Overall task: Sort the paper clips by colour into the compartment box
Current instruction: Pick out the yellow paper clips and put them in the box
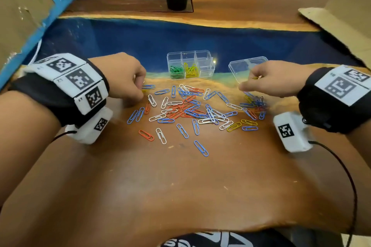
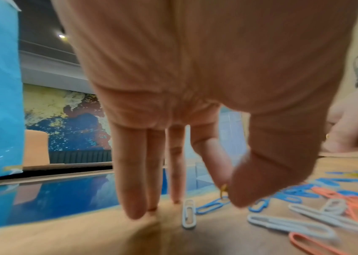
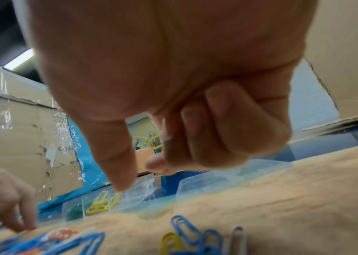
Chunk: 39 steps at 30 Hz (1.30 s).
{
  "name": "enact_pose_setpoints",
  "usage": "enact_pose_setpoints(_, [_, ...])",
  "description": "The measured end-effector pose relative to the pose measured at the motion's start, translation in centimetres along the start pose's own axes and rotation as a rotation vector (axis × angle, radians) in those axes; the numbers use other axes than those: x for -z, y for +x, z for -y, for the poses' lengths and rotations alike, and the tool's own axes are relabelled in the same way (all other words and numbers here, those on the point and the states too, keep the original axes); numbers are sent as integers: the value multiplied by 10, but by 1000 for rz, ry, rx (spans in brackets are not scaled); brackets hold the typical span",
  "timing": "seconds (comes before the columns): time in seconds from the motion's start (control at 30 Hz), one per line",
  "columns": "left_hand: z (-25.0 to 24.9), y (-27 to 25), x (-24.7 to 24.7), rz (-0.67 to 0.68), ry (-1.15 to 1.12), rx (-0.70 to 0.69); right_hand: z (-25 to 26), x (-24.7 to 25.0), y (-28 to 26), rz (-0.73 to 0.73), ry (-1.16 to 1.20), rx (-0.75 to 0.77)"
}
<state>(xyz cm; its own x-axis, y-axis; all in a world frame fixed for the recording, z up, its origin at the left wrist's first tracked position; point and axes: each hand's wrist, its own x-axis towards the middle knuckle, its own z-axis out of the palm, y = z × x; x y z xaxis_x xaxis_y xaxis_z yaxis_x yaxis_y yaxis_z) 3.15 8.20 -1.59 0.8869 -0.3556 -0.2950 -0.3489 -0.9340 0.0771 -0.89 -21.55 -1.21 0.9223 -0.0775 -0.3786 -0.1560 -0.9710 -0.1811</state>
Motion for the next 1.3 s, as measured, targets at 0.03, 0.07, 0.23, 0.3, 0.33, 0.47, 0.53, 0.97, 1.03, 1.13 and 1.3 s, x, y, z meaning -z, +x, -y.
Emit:
enact_pose_setpoints(0.03, [-1,-2,0,-37,-37,-3,-1,-2,0,-12,-51,7])
enact_pose_setpoints(0.07, [-4,-4,1,-69,-64,-19,-3,-4,1,-15,-81,12])
enact_pose_setpoints(0.23, [-36,-10,3,-72,-157,-174,-3,-10,1,-24,-116,1])
enact_pose_setpoints(0.3, [-50,-7,2,-38,-201,-231,1,-9,-1,-31,-122,8])
enact_pose_setpoints(0.33, [-57,-6,1,-24,-221,-261,2,-10,-2,-35,-129,12])
enact_pose_setpoints(0.47, [-85,1,-3,41,-219,-341,4,-10,-6,-67,-156,32])
enact_pose_setpoints(0.53, [-101,3,-4,70,-207,-366,4,-9,-10,-72,-71,33])
enact_pose_setpoints(0.97, [-161,21,-13,252,-135,-336,-25,-12,-29,342,1128,28])
enact_pose_setpoints(1.03, [-166,21,-15,220,-69,-342,-26,-15,-29,313,1095,25])
enact_pose_setpoints(1.13, [-169,21,-19,159,0,-360,-27,-18,-29,310,1077,28])
enact_pose_setpoints(1.3, [-171,20,-17,104,78,-405,-27,-20,-29,261,982,18])
